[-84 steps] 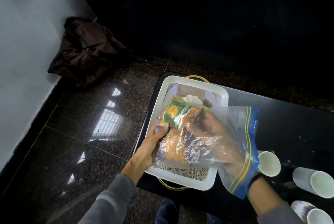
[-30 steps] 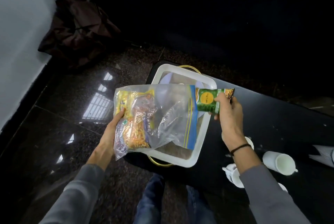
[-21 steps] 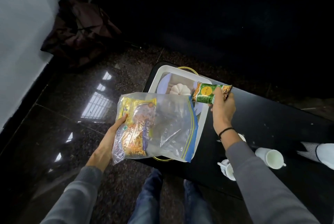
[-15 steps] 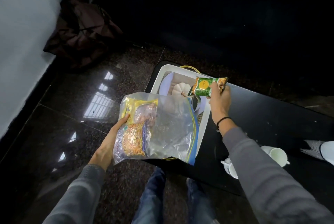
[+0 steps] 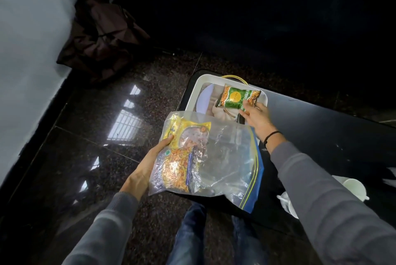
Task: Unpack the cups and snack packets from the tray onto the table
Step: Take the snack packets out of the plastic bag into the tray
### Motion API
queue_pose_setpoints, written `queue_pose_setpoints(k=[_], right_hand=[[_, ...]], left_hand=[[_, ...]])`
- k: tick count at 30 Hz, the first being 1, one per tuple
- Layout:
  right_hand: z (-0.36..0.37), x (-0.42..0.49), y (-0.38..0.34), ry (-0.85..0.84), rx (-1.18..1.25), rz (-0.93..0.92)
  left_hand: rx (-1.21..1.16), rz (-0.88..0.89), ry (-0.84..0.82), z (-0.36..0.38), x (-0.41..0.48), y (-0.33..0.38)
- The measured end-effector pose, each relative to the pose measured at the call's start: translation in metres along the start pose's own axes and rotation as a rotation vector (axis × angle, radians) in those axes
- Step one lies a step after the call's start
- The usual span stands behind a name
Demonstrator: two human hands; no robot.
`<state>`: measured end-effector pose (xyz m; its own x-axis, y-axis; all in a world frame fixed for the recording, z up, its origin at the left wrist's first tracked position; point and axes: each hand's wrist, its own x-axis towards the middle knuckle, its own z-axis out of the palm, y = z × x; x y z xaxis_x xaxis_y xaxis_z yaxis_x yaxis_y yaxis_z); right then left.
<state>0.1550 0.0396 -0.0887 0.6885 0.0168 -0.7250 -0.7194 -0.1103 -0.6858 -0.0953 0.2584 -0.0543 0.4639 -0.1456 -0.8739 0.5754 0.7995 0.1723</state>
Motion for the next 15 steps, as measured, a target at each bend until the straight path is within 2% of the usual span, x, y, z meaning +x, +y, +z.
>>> queue_pose_setpoints(k=[4, 8, 15], right_hand=[[-0.004, 0.002, 0.005, 0.070, -0.240, -0.052], [-0.017, -0.021, 0.000, 0.156, -0.351, -0.061], [-0.055, -0.089, 0.007, 0.271, -0.126, -0.083]], left_hand=[[0.006, 0.016, 0.009, 0.007, 0.007, -0.002], [0.016, 0.039, 0.021, 0.016, 0.009, -0.007], [-0.041, 0.049, -0.006, 0.032, 0.009, -0.015]])
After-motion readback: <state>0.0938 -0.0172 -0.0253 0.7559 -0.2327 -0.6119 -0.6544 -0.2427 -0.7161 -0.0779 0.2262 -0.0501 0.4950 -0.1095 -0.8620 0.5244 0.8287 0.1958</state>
